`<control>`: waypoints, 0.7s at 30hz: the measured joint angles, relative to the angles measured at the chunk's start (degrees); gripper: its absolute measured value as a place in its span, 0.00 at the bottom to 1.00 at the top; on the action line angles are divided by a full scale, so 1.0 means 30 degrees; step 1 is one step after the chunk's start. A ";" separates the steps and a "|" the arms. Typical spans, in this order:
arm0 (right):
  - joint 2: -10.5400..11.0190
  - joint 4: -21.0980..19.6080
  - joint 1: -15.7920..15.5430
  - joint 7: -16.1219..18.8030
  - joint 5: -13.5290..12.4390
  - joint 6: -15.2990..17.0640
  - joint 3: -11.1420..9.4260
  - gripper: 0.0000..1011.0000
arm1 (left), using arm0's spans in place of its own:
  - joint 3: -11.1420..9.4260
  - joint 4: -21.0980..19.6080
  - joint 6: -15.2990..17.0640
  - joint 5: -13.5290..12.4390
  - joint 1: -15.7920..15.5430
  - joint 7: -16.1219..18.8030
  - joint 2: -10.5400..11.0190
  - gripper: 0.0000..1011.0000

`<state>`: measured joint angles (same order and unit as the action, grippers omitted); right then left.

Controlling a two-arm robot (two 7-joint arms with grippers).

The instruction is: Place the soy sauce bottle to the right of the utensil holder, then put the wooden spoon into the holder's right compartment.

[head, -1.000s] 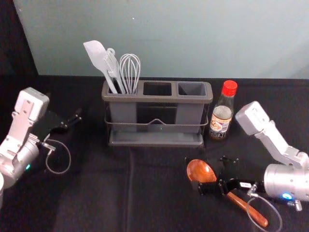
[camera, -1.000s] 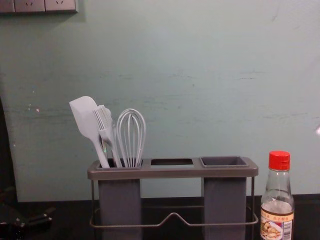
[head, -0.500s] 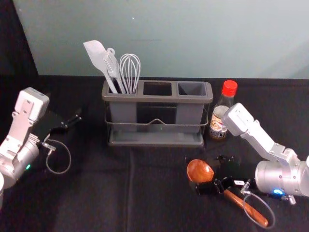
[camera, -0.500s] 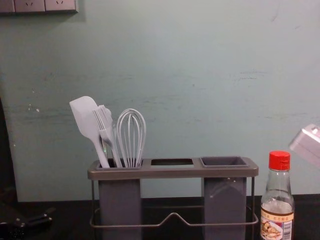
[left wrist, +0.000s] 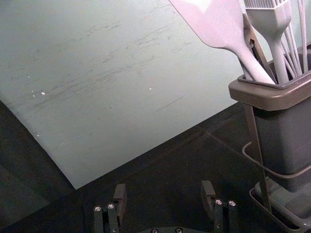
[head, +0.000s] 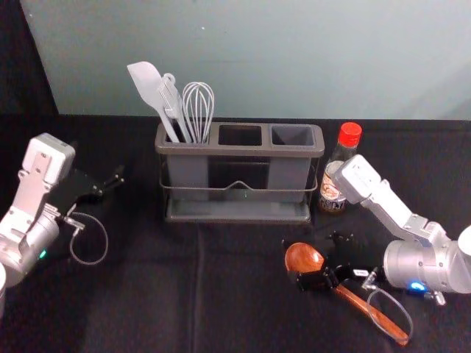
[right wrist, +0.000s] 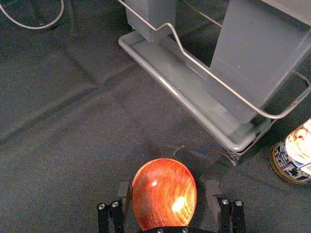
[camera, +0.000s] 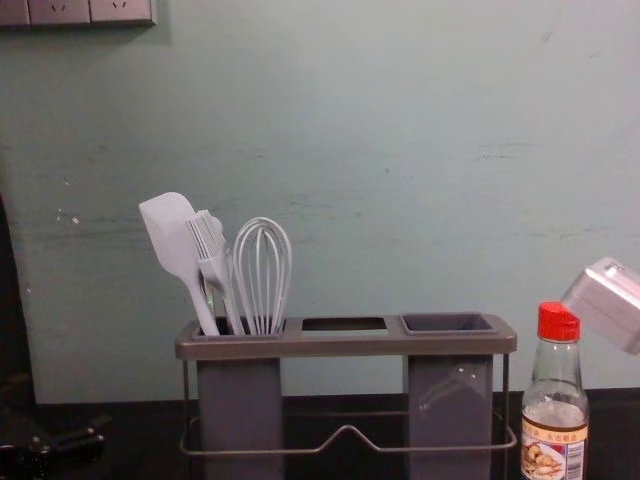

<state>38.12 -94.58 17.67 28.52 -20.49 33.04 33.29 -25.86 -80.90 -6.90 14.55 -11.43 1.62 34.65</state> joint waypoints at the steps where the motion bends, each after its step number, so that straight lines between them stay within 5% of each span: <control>1: -0.0039 0.0038 0.0012 0.0016 0.0031 -0.0001 -0.0001 0.99 | 0.0000 0.0000 -0.0001 0.0001 0.0001 0.0001 0.0000 0.99; 21: -0.0843 0.1008 0.0297 0.0410 0.0593 0.0005 0.0028 0.99 | 0.0001 0.0000 0.0000 0.0000 0.0000 0.0000 0.0000 0.99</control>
<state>35.59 -91.56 18.57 29.75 -18.72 33.05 33.37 -25.86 -80.90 -6.90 14.55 -11.43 1.62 34.65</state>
